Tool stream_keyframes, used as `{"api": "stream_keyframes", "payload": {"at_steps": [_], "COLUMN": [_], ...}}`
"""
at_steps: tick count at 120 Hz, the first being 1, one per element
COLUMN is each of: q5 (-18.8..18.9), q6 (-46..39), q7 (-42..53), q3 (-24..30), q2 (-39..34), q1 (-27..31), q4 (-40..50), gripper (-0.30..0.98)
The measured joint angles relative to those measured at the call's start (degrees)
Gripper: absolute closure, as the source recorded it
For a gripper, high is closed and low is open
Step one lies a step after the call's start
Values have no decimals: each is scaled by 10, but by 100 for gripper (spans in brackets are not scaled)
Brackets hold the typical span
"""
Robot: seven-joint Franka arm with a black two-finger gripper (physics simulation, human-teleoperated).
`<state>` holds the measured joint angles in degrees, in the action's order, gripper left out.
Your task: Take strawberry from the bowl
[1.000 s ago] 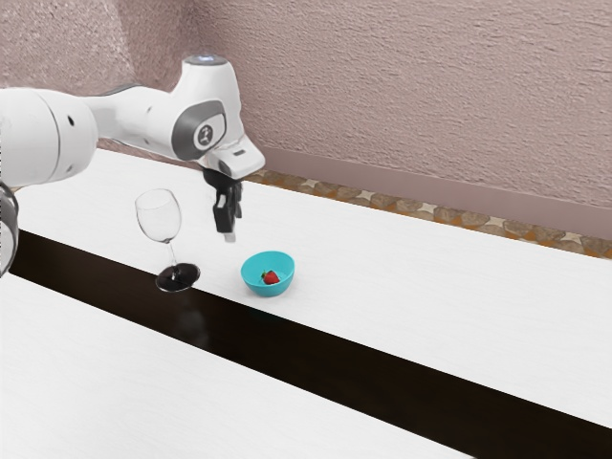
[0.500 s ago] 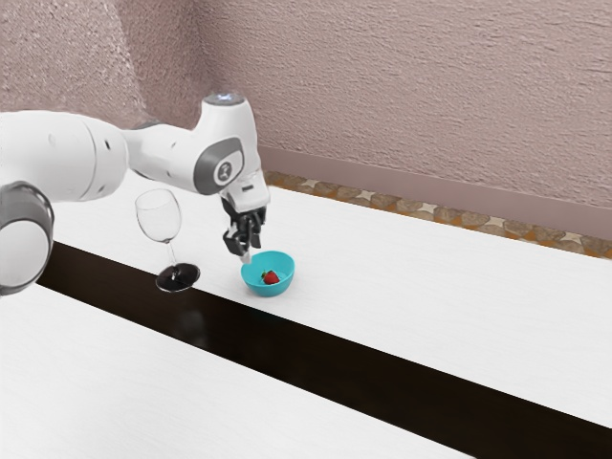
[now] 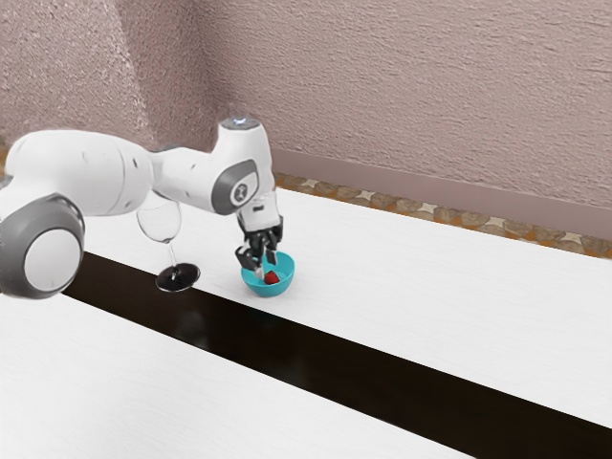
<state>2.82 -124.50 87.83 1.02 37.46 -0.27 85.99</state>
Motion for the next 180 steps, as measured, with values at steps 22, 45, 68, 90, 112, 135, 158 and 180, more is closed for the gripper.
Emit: {"api": "stream_keyframes", "payload": {"at_steps": [22, 45, 68, 90, 112, 135, 158, 180], "q5": [0, 0, 0, 0, 0, -8, -24, -29], "q6": [-7, -17, -25, -29, -28, 1, 16, 17], "q7": [15, 26, 34, 38, 38, 36, 33, 25], "q3": [2, 2, 2, 4, 3, 12, 14, 25], "q2": [17, 29, 35, 32, -47, -125, -106, -35], "q1": [0, 1, 1, 1, -2, -51, -118, -142], "q4": [-7, -9, -9, -8, 28, 42, 34, 0], "gripper": [41, 41, 43, 58, 62, 63, 63, 64]}}
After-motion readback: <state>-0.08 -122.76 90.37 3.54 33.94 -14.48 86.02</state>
